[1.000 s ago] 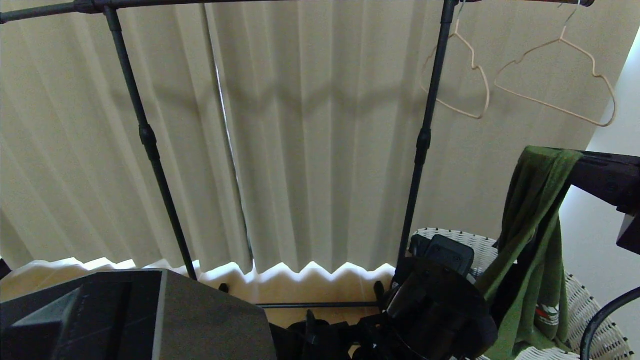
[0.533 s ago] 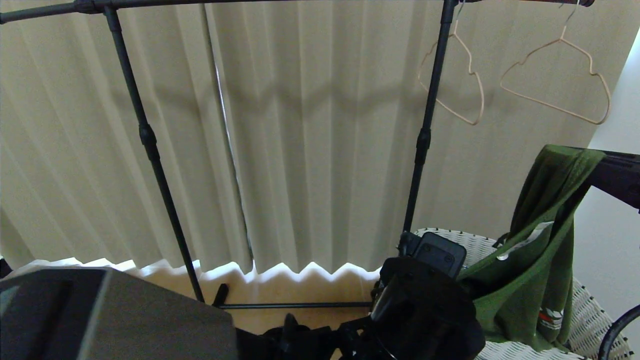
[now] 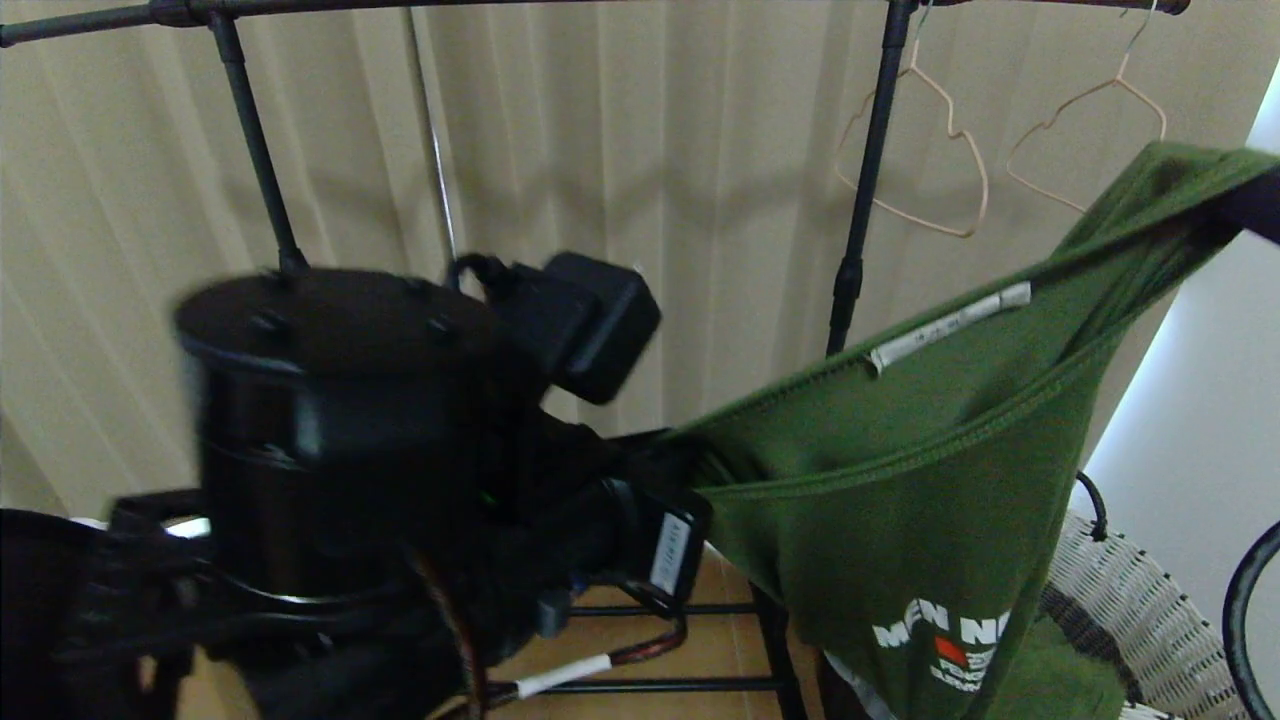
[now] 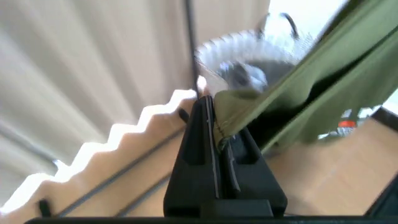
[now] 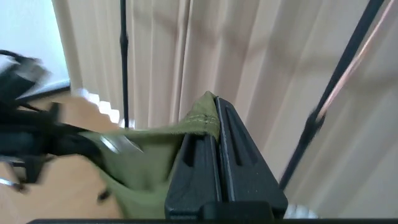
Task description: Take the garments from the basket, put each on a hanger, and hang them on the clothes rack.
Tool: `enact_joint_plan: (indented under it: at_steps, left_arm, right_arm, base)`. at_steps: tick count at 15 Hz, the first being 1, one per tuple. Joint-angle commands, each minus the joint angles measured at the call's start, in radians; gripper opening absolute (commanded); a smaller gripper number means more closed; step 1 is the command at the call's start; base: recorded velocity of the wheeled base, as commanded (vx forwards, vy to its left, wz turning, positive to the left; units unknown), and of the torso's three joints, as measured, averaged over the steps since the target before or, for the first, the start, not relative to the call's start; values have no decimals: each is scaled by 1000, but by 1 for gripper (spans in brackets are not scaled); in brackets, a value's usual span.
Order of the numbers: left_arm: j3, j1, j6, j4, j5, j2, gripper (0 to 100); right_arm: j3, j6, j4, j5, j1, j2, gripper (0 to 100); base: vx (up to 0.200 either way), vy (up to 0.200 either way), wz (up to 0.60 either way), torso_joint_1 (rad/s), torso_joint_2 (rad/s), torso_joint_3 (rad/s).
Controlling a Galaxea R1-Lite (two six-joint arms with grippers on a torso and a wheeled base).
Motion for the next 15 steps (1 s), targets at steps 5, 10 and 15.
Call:
enact_joint_plan:
  at_steps: [5, 10, 15]
  left_arm:
    - [-155, 198, 21, 254, 9, -173, 0]
    - [-260, 291, 56, 289, 10, -132, 0]
    - [-298, 285, 68, 194, -2, -101, 0]
  right_arm:
    - [-29, 1, 0, -9, -23, 111, 0]
    - [-25, -1, -9, -9, -59, 148, 0]
    - [-126, -1, -89, -9, -116, 247, 0]
  base:
    - [0, 0, 0, 0, 0, 0]
    - [0, 0, 0, 0, 0, 0]
    - [0, 0, 0, 0, 0, 0]
